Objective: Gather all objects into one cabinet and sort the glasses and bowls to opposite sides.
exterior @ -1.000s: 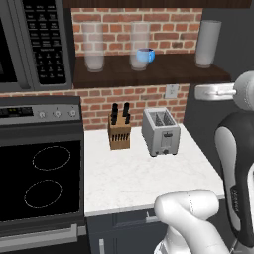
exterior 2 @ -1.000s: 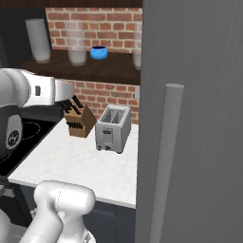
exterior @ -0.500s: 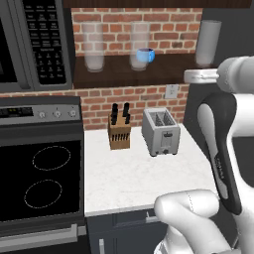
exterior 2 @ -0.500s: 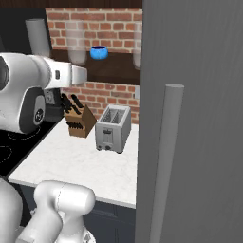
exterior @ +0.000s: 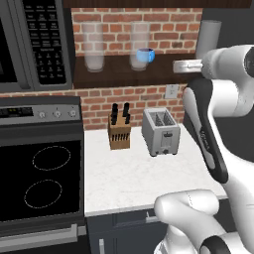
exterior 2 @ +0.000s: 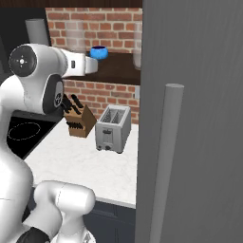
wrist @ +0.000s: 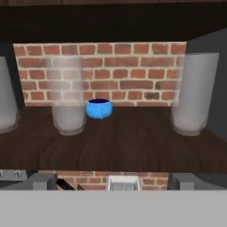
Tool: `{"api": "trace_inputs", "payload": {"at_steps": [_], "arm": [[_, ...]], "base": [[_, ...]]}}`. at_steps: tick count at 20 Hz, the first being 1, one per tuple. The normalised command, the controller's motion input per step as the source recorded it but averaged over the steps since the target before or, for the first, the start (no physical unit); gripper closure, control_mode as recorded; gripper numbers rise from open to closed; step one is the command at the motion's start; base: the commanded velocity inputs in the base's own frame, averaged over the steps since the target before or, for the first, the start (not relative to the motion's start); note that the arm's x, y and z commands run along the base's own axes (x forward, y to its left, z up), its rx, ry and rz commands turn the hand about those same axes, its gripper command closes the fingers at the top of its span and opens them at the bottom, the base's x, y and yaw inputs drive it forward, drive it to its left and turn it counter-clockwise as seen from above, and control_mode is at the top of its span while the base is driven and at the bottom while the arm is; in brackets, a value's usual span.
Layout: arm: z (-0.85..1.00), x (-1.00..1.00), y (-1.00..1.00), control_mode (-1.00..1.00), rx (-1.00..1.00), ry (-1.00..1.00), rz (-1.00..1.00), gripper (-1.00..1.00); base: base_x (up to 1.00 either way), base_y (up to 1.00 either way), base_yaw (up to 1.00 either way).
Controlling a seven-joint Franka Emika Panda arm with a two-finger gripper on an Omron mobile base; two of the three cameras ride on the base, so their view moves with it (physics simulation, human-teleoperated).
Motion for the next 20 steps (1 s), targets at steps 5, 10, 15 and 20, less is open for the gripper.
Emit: {"api": "trace_inputs", "payload": {"at_steps": [5,10,15,20], "arm": [[0.01,0.57,-0.03,-1.0,0.0,0.0,0.01,-1.0],[0.0,0.46,0.0,-1.0,0.0,0.0,0.05,-1.0],[0.0,0.5,0.0,-1.0,0.0,0.01,0.04,-1.0],[0.0,0.48,0.0,-1.0,0.0,0.0,0.05,-1.0]], "base": [[0.0,0.0,0.0],[0.0,0.0,0.0],[0.0,0.0,0.0],[0.0,0.0,0.0]]}}
